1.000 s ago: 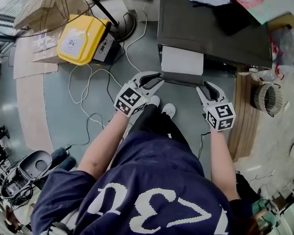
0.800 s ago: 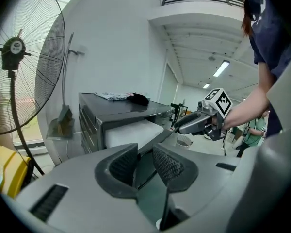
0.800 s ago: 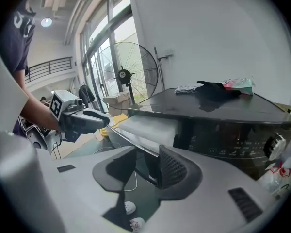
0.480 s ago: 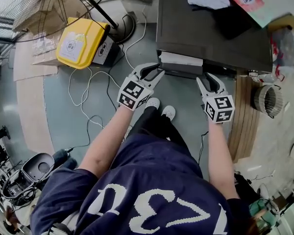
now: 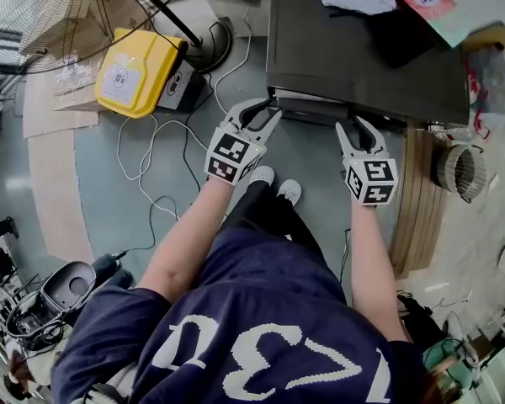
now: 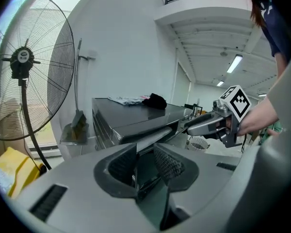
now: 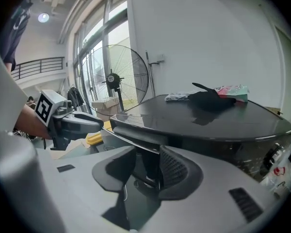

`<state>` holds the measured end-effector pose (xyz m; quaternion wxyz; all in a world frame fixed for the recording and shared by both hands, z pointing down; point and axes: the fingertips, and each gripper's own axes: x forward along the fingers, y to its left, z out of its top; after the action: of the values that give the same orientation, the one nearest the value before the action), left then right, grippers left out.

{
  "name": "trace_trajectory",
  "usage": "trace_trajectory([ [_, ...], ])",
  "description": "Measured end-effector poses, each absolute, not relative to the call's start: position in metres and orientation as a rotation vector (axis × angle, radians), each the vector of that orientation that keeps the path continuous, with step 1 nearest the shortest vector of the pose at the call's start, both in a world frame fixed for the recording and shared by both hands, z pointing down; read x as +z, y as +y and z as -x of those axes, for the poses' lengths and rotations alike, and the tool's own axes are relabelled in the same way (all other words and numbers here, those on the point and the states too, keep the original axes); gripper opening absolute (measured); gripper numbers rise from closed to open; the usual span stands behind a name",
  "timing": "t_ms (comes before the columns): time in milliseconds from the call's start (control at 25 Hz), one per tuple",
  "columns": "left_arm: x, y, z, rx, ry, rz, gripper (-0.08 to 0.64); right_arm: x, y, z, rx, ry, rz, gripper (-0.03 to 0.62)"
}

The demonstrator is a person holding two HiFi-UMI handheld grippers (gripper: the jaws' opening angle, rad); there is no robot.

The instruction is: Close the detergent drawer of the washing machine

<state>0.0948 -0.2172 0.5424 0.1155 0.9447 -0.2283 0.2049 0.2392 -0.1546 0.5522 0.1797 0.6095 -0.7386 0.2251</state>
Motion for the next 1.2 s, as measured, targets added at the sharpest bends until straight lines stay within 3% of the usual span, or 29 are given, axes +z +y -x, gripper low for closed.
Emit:
trace_trajectory([
  [600,0.543,-0.242,-0.098,0.586,-0.903,-2.679,0.132,0.552,-0.170,-0.252,0.674,-1.971,-1.931,0.175],
  [680,0.542,-0.240,-0.094,0.597,-0.952,-2.670,0.127,0.552,-0.166,-0.252,0.673,-1.961,-1.939,0.158],
  [800,0.541,-0.231,-0.089,0.595,-0.963,-2.666,0.027,0.554,-0.159,-0.256,0.696,-1.966,-1.940,0.118],
  [960,0.545,-0.219,-0.093,0.587,-0.897,-2.666,0.020,0.553,-0.154,-0.256,0.696,-1.987,-1.911,0.028],
  [1200,0.547,-0.228,-0.104,0.596,-0.904,-2.680,0.020,0.554,-0.163,-0.249,0.640,-2.022,-1.861,0.017],
])
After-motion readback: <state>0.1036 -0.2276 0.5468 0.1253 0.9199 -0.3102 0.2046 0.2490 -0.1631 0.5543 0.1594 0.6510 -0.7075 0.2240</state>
